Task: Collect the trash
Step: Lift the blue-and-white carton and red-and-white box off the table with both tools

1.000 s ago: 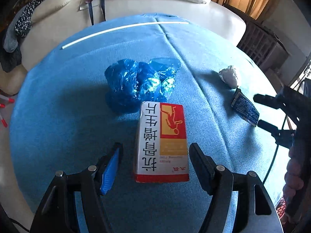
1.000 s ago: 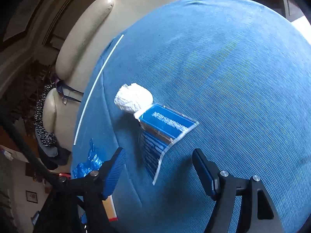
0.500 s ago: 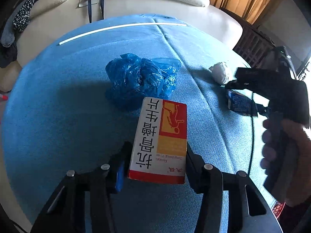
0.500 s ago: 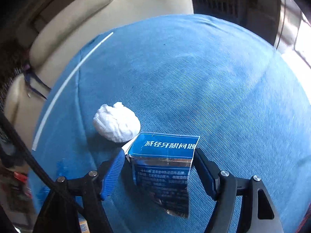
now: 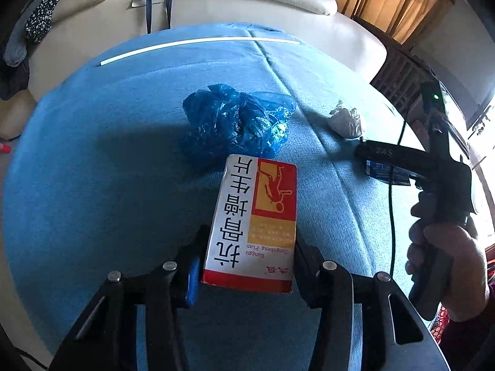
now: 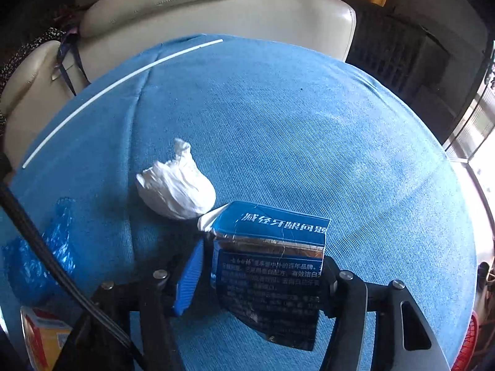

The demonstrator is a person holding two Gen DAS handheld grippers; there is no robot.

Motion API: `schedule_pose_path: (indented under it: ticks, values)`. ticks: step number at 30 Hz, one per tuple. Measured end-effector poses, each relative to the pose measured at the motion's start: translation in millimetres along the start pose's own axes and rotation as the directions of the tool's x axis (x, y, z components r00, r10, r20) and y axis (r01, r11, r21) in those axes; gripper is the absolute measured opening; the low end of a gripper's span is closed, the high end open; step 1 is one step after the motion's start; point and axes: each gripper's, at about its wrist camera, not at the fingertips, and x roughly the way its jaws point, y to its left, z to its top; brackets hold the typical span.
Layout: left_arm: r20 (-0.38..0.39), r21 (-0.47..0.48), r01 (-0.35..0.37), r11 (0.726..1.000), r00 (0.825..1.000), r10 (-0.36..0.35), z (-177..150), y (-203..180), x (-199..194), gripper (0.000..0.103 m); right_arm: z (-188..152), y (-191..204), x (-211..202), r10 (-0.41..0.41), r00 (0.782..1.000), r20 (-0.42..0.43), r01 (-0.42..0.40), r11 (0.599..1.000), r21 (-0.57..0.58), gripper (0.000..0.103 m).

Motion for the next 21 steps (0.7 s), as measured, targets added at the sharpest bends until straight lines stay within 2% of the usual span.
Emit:
schedule_pose_path:
  ticks: [1, 2, 3, 4, 9, 14, 21]
  values:
    - [0.001, 0.003, -0.002, 1.0, 1.0, 0.002, 1, 0, 0, 0.051, -2, -5, -3, 0.024, 1.0, 0.0, -0.024, 1.0, 0.003, 0.055]
    - [0.003, 0.009, -0.006, 1.0, 1.0, 0.006, -1, -1, -3, 0.051, -3, -10, -5, 0.05, 0.999, -0.002, -0.05, 0.999, 0.011, 0.054]
    - [0.005, 0.012, -0.007, 1.0, 1.0, 0.007, -2, -2, -4, 0.051, -4, -14, -6, 0.064, 0.998, -0.007, -0.064, 0.998, 0.017, 0.043]
    - [0.005, 0.013, -0.007, 1.0, 1.0, 0.007, 0, -5, -2, 0.051, -8, -19, -10, 0.088, 0.996, -0.015, -0.088, 0.996, 0.028, 0.042]
    - [0.009, 0.033, -0.009, 0.999, 1.0, 0.009, -3, -13, -8, 0.051, -22, -43, -21, 0.134, 0.991, -0.024, -0.133, 0.99, 0.045, 0.042]
    - [0.029, 0.056, -0.014, 0.998, 0.999, 0.013, -10, -19, -22, 0.051, -45, -76, -34, 0.228, 0.973, -0.03, -0.223, 0.966, 0.131, 0.042]
    - [0.093, 0.128, -0.087, 0.988, 0.993, 0.076, -16, -45, -45, 0.051, -76, -111, -66, 0.308, 0.951, 0.007, -0.304, 0.933, 0.192, 0.042]
